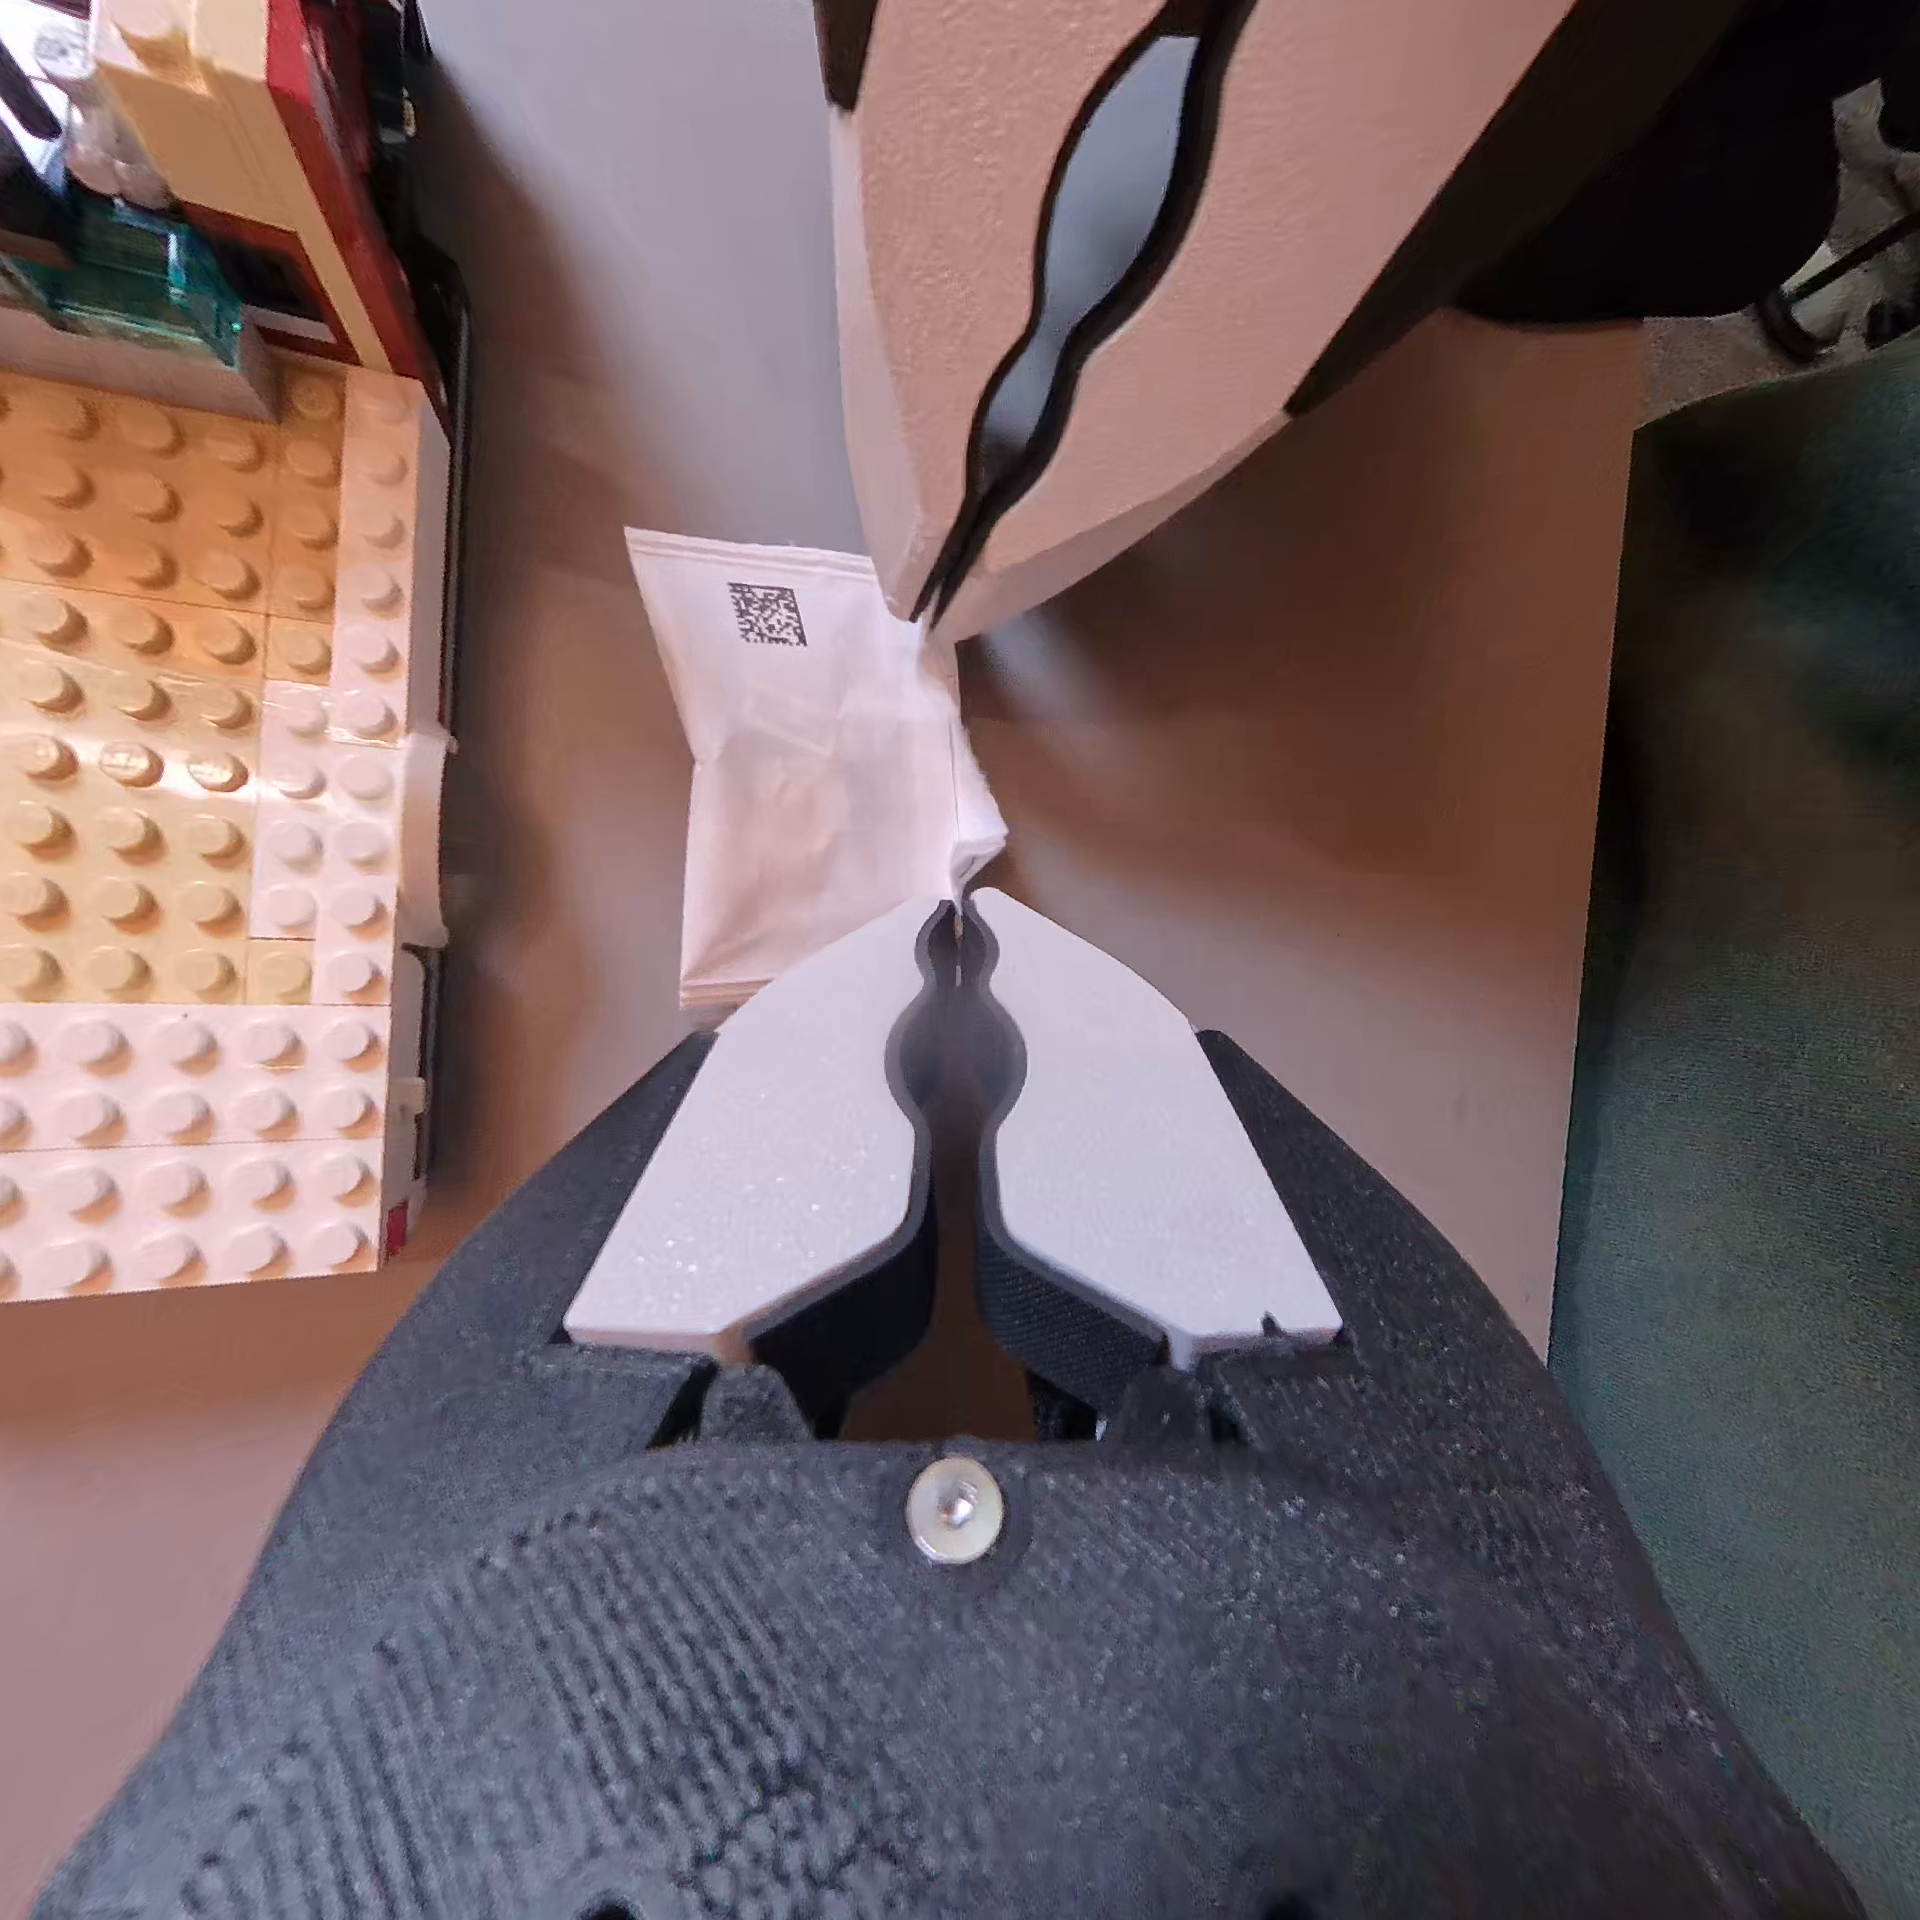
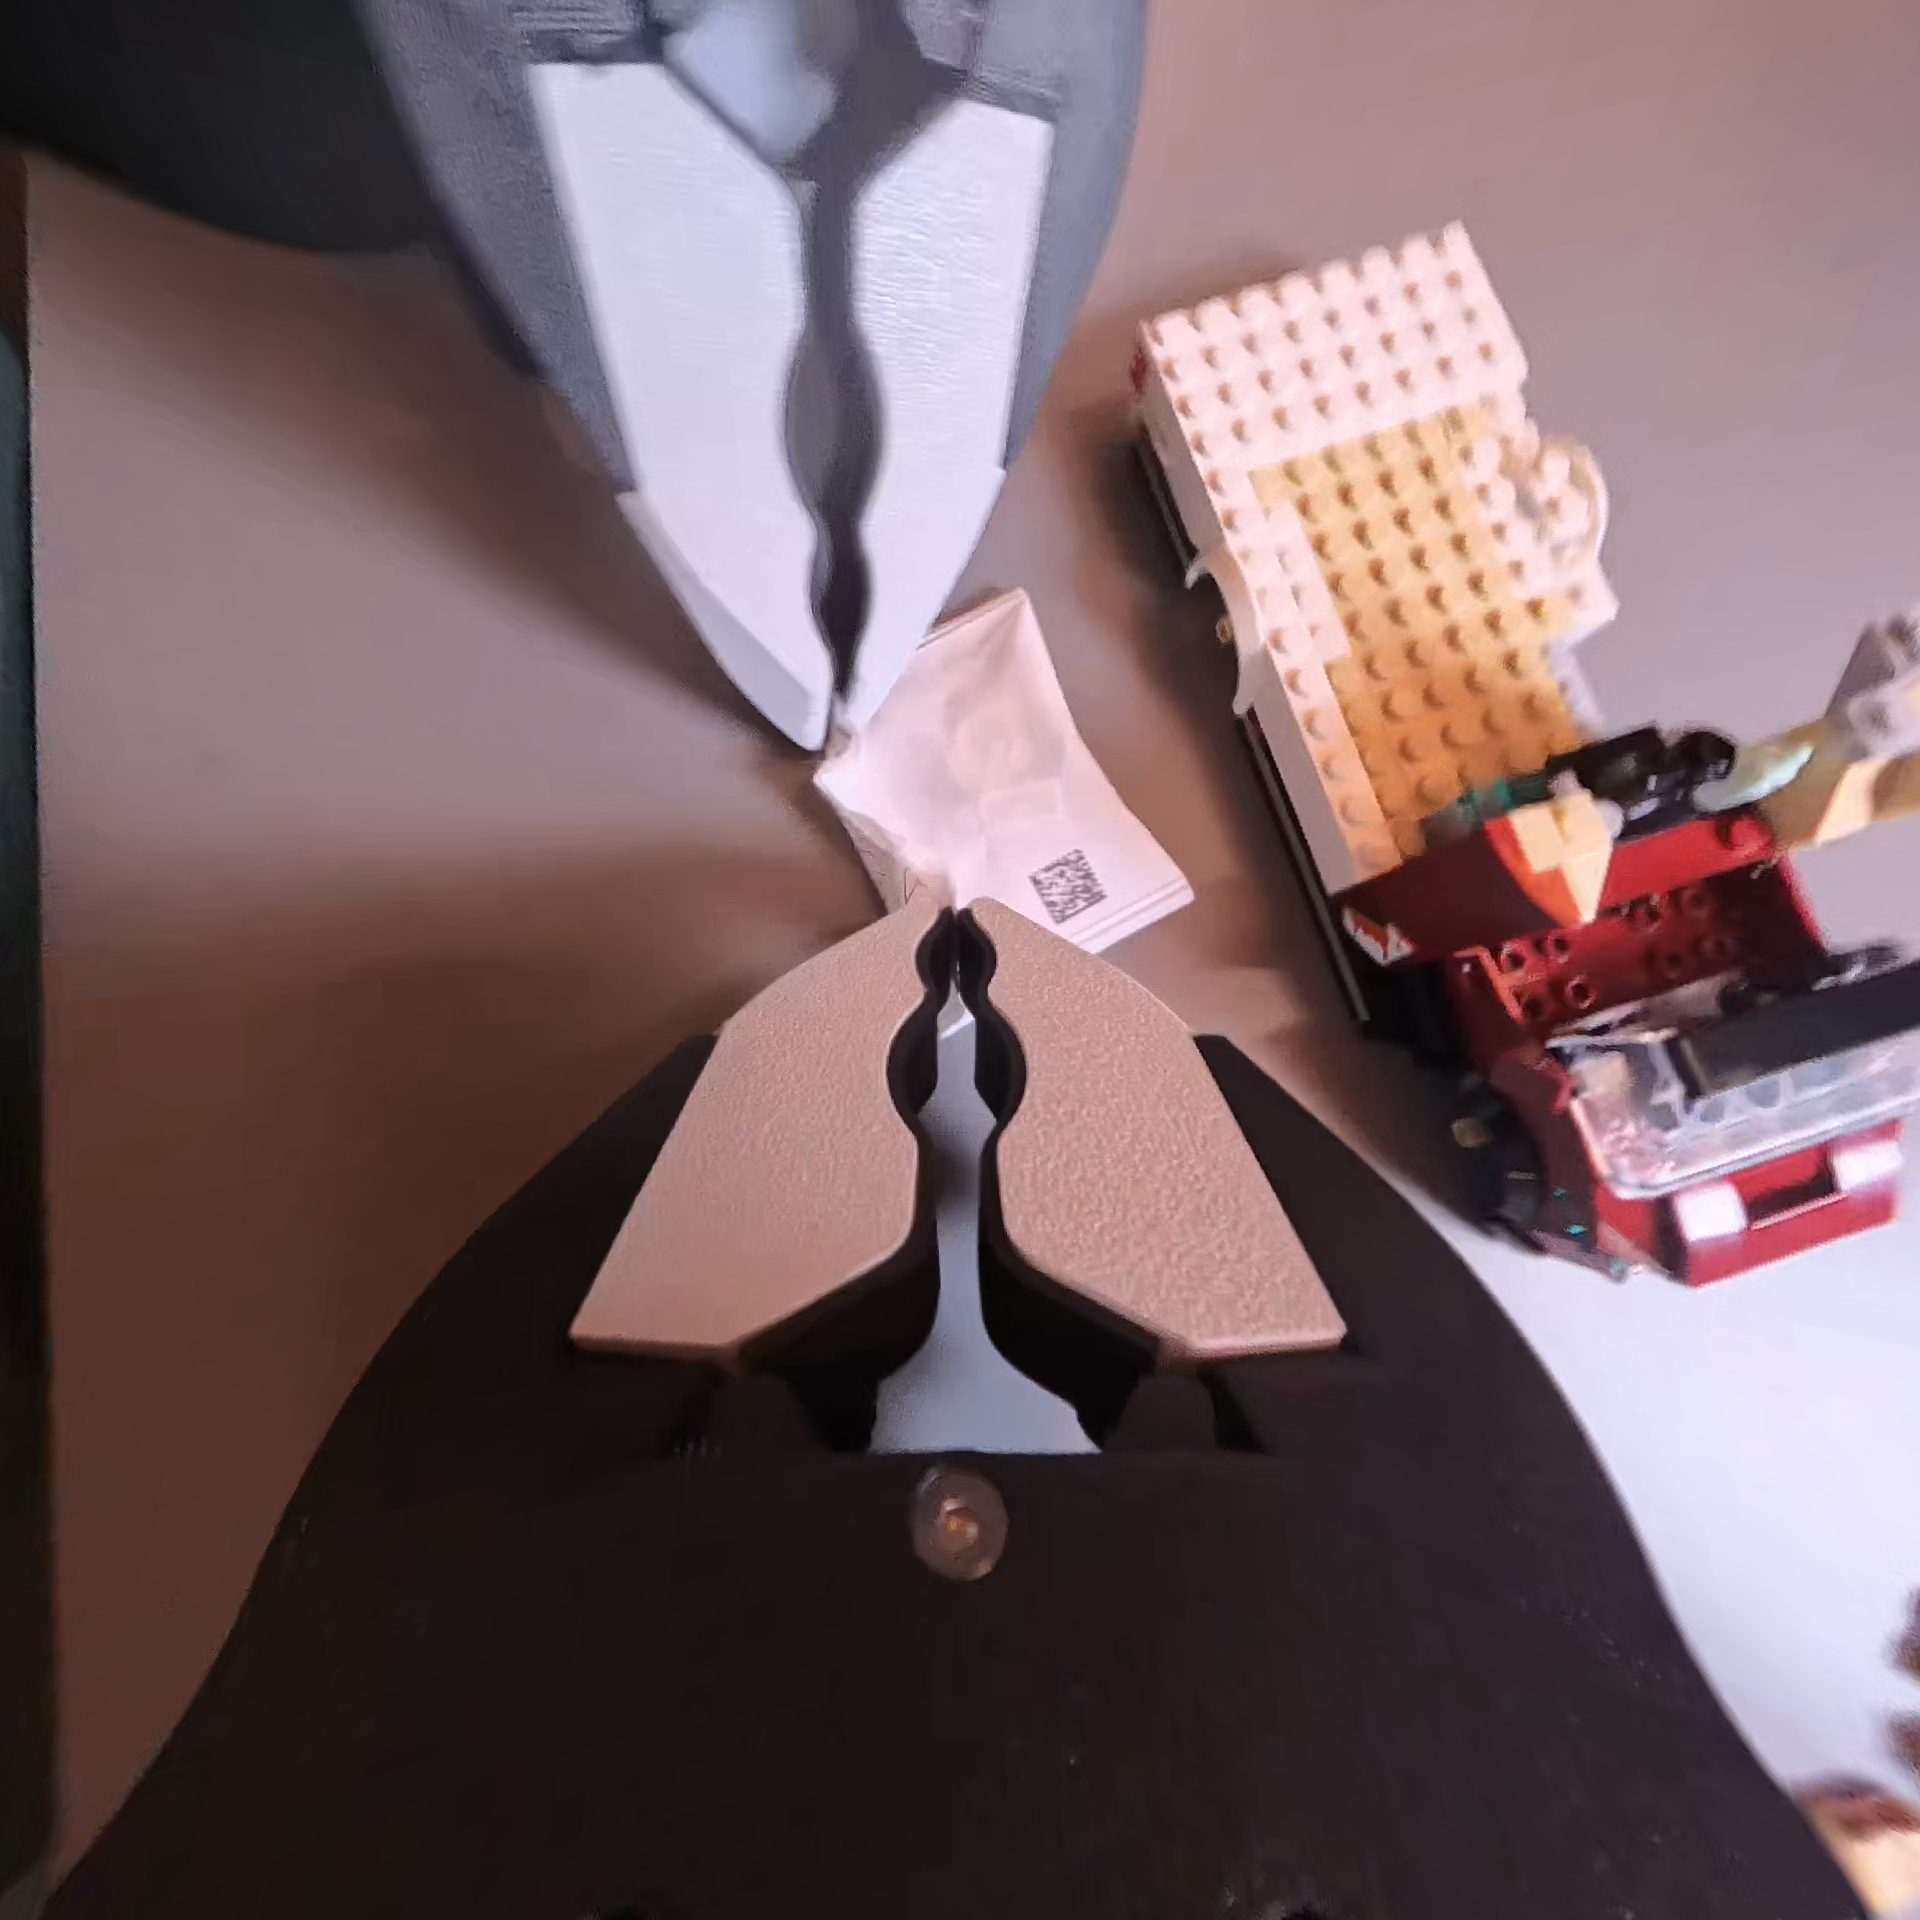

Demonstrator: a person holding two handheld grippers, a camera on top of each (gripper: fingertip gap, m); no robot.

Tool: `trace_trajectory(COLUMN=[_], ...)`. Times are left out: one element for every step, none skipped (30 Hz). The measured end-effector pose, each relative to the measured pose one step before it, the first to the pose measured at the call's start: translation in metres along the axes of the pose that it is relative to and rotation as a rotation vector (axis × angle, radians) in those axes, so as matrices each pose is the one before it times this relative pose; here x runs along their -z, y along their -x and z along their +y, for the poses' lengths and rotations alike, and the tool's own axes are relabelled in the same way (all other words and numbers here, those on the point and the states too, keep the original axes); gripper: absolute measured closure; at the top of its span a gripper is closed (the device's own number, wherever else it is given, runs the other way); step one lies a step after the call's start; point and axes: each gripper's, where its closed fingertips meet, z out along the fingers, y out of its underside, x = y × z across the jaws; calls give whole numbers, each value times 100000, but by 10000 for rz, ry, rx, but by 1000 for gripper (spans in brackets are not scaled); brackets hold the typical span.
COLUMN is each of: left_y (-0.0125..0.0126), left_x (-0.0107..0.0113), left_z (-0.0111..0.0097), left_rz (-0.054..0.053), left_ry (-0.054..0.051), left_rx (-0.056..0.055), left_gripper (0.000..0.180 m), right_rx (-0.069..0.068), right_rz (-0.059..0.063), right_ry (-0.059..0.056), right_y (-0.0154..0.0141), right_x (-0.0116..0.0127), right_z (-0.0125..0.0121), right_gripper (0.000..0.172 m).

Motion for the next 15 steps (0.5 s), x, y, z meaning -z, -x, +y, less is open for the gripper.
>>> trace_trajectory(left_y=[-26, -25, -4, 59, 256, 243, 99, 40, 33, 26, 9, 0, 113, 187, 64], left_x=[10, 23, 28, 81, 184, 194, 128, 66, 42, 44, 112, 256, 545, 819, 982], left_z=[25, 34, 2, 37, -16, -44, -2, 17, 40, 41, 46, -5, -233, -515, -755], left_rz=[89, 98, 85, 32, -105, -69, 27, -3, -87, -128, -94, -51, -116, -254, -261], left_ry=[31, 31, -1, -10, -76, -130, -120, -78, -32, -14, -26, -69, -233, -381, -475], left_rx=[38, 35, 49, 52, 43, 86, 142, 80, -33, -97, -81, -39, -60, -125, -298], left_gripper=[180, 180, 180, 180, 179, 179, 179, 179, 179, 179, 179, 179, 176, 176, 180], right_rx=[-800, -799, -607, -400, -306, -230, -52, 81, 95, 58, 7, -34, -46, -58, -69], right_rz=[-239, -372, -334, -225, -164, -92, -9, 54, 69, 52, 24, -1, -10, -8, 0], right_ry=[229, 275, 220, 137, 188, 226, 195, 152, 109, 65, 26, -8, -38, -57, -59], right_y=[-147, -36, 6, -5, 15, 0, 9, 19, 22, 20, 5, -5, 5, -7, 3], right_x=[-232, -268, -240, -105, -31, -81, -102, -81, -43, -34, -15, -5, 2, 5, 4], right_z=[247, 325, 236, 63, 55, 67, 36, 8, -23, -24, -3, -6, 0, -7, -2], right_gripper=[171, 171, 171, 171, 171, 171, 171, 171, 171, 171, 171, 171, 171, 171, 171])
